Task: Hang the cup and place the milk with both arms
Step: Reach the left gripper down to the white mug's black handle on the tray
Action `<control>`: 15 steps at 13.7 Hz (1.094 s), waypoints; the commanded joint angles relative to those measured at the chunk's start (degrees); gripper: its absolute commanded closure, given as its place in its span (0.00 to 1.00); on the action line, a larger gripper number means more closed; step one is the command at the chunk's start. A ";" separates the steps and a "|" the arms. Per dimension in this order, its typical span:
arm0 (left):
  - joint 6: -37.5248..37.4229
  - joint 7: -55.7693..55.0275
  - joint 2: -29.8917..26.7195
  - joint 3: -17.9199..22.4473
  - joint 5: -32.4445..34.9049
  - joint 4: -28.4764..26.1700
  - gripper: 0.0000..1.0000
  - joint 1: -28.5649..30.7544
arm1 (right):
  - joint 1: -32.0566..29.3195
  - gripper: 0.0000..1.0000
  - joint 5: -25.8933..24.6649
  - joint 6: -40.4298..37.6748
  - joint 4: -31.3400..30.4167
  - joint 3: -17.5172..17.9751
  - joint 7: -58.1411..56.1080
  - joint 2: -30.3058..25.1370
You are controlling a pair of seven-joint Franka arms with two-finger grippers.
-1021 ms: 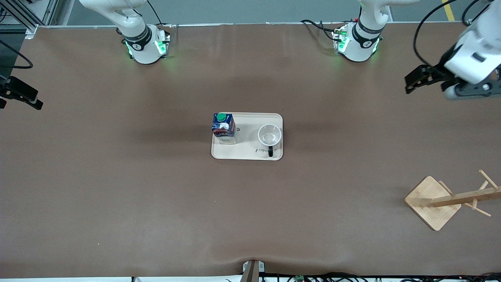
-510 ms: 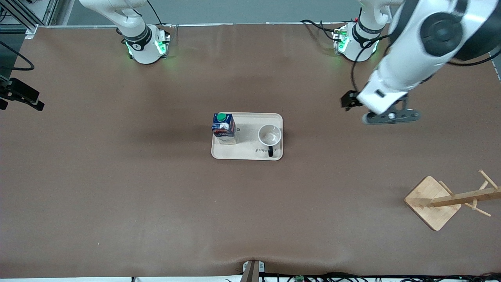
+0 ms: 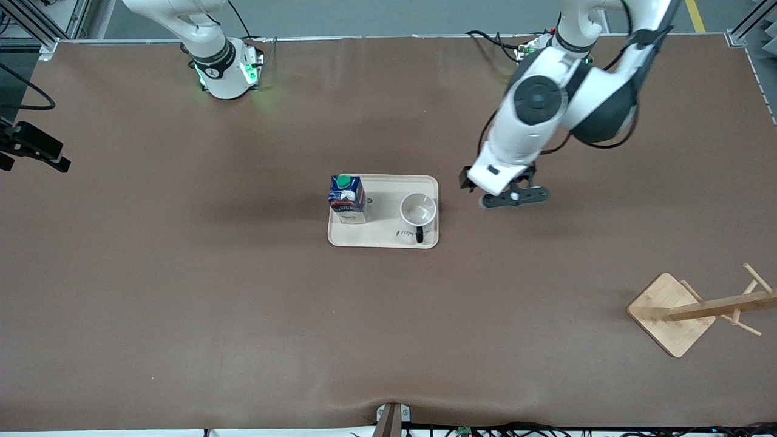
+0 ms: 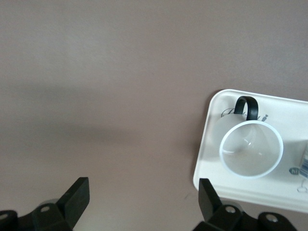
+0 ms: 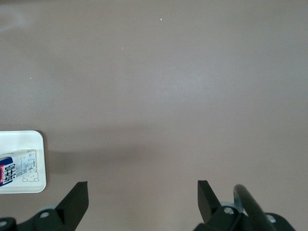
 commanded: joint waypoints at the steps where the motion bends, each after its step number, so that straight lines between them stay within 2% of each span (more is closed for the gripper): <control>1: 4.80 -9.48 5.93 -0.09 5.67 0.77 0.00 -3.43 | 0.48 0.00 0.03 0.04 0.48 -0.11 -0.01 1.31; 8: 13.69 -15.66 13.85 -0.09 6.65 0.77 0.00 -6.86 | 1.18 0.00 -0.06 0.13 0.65 -0.11 -0.28 3.42; 11: 16.76 -15.66 15.96 -0.09 6.74 0.86 0.08 -7.05 | 1.36 0.00 0.03 3.88 0.65 -0.02 -0.28 4.57; 12: 17.82 -15.66 16.84 -0.09 6.82 0.86 0.14 -7.05 | 1.36 0.00 0.03 5.38 0.57 -0.02 -0.28 4.74; 15: 19.23 -15.66 19.13 0.18 6.91 1.20 0.47 -6.96 | 1.27 0.00 0.03 5.40 0.22 -0.02 -0.10 5.62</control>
